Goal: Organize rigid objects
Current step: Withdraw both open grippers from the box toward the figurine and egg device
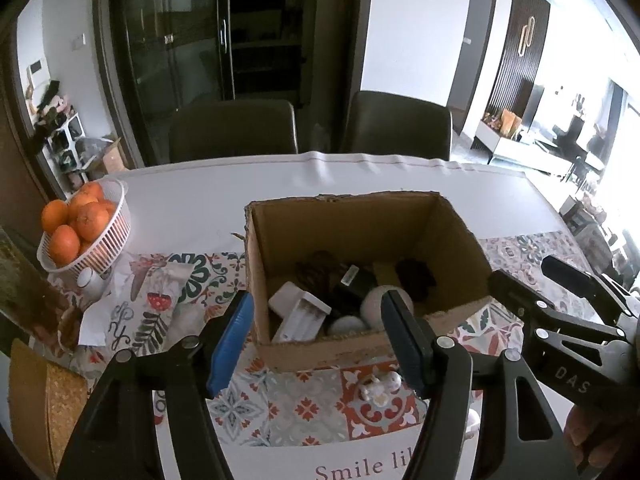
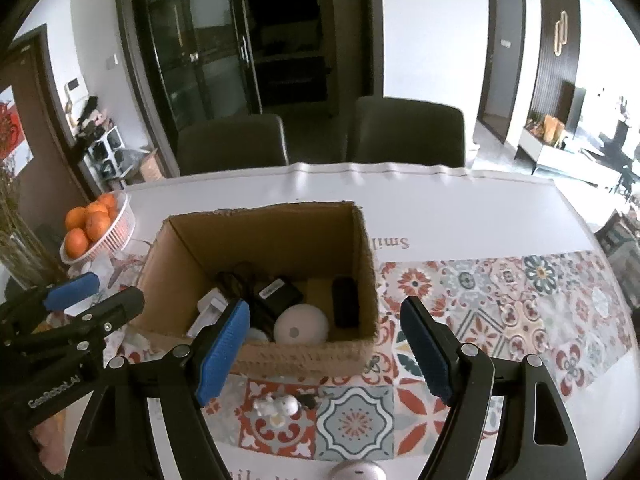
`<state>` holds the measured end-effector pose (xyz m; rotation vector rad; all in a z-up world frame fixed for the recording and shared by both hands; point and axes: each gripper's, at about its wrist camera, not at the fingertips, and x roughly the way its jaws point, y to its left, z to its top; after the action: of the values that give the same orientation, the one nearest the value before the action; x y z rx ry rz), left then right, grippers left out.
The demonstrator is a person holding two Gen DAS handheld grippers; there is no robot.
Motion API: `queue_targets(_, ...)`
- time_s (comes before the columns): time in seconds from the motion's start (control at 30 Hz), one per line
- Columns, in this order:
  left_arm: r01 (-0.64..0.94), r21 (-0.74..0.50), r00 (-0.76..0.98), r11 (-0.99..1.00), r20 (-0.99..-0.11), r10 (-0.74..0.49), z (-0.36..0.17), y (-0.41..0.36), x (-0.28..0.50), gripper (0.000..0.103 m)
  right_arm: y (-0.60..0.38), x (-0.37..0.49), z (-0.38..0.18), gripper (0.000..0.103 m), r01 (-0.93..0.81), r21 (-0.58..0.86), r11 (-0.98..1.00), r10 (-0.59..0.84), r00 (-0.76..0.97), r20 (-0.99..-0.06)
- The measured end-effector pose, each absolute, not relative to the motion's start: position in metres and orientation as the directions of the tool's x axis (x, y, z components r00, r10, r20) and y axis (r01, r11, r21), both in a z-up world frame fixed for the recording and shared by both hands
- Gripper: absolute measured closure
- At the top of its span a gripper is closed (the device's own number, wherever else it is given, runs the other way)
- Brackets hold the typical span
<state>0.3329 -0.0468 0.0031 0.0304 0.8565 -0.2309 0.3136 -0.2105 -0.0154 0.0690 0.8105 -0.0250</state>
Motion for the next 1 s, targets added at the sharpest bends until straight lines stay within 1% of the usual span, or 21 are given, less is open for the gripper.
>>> queue_targets(0.2,0.224,-0.063,0.653,0.972,-0.731,-0.198,0.001,-0.047,0.310,0.037,-0.212,0.286,-0.012,0.025,0.070,0.045,0.997,-0.020,0.721,-0.692)
queue_targets(0.43,0.225,-0.079,0.641,0.971,-0.739,-0.209,-0.011,-0.048,0.286,0.036,-0.212,0.254,-0.014,0.025,0.093,0.009,0.996,-0.064,0.753,-0.655)
queue_targets(0.73,0.226,-0.090,0.624,0.970,-0.751,-0.215,-0.034,-0.050,0.260,0.034,-0.215,0.222,-0.031,0.024,0.112,0.009,0.994,-0.080,0.760,-0.645)
queue_targets(1.0,0.237,-0.103,0.590,0.966,-0.775,-0.227,-0.056,-0.055,0.245,0.034,-0.217,0.203,-0.054,0.024,0.117,0.025,0.993,-0.071,0.747,-0.661)
